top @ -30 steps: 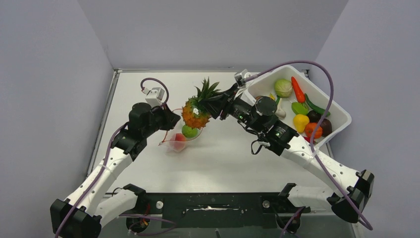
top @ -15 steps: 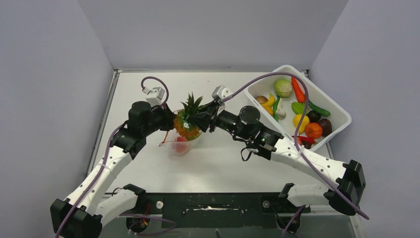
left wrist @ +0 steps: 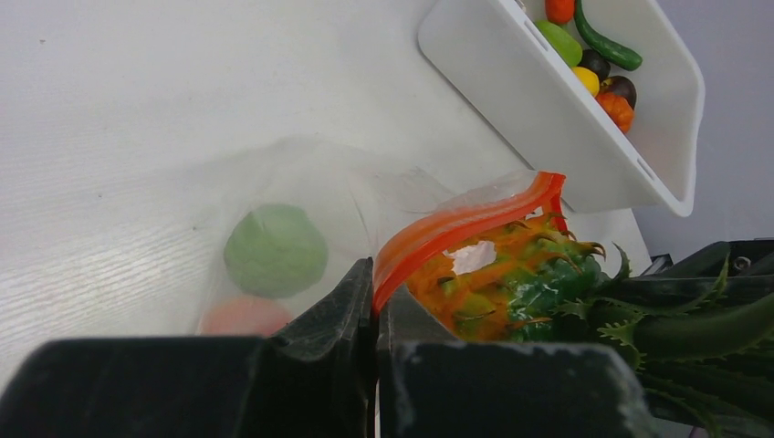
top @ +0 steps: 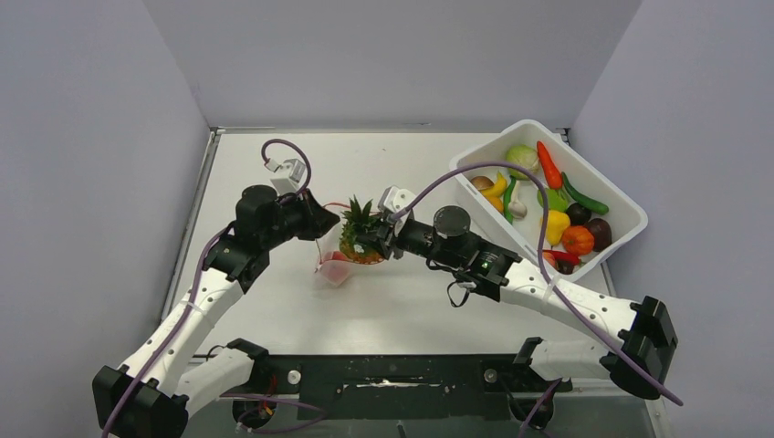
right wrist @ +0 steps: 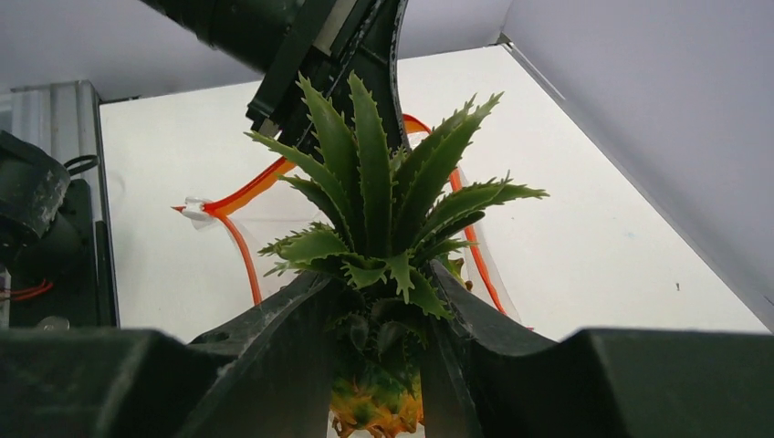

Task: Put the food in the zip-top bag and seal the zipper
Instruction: Place the fake fruit in the zipper food storage bag.

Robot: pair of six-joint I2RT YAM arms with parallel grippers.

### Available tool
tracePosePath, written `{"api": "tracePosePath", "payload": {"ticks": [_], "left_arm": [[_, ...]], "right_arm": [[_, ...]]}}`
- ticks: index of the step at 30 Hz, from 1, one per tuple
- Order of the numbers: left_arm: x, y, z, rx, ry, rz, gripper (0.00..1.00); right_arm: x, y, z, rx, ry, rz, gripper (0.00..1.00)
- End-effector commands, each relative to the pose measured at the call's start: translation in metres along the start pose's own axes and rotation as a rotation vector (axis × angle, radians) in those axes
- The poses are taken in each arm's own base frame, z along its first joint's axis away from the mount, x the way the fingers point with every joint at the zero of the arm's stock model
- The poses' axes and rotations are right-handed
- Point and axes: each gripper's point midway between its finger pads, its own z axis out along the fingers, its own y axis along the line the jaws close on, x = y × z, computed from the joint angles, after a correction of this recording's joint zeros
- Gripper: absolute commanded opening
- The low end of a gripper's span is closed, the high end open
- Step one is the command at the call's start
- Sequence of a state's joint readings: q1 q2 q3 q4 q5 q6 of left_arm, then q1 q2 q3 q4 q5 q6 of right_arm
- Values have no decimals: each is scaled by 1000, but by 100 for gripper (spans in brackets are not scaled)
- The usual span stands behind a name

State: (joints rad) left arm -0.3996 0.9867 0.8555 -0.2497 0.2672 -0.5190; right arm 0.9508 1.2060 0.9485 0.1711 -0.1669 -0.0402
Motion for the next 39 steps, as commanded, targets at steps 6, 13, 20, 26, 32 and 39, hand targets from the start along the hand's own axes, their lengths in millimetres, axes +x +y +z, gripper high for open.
{"api": "tracePosePath", "payload": {"ticks": [6,13,20,26,32,39], "left_arm": [[-34,-44,-9,174,-85,10,0],[-33,-51,-10,218,-70,7,0],[-28,-53,-9,237,-46,15,0],[-31,-54,-13,249,-35,38,0],[-30,-58,-12,279,-5,39,0],[-22,-59,-8,303,34,19,0]], "right_arm": [[-27,15,1,-114,-130,-220,17],[-3,27,10,-202,-101,-386,17],[22,29,12,-246,-26,-504,16],[70,15,9,-245,202,-562,16],[84,4,7,-222,322,-575,16],[97,-5,21,-160,455,-552,20]]}}
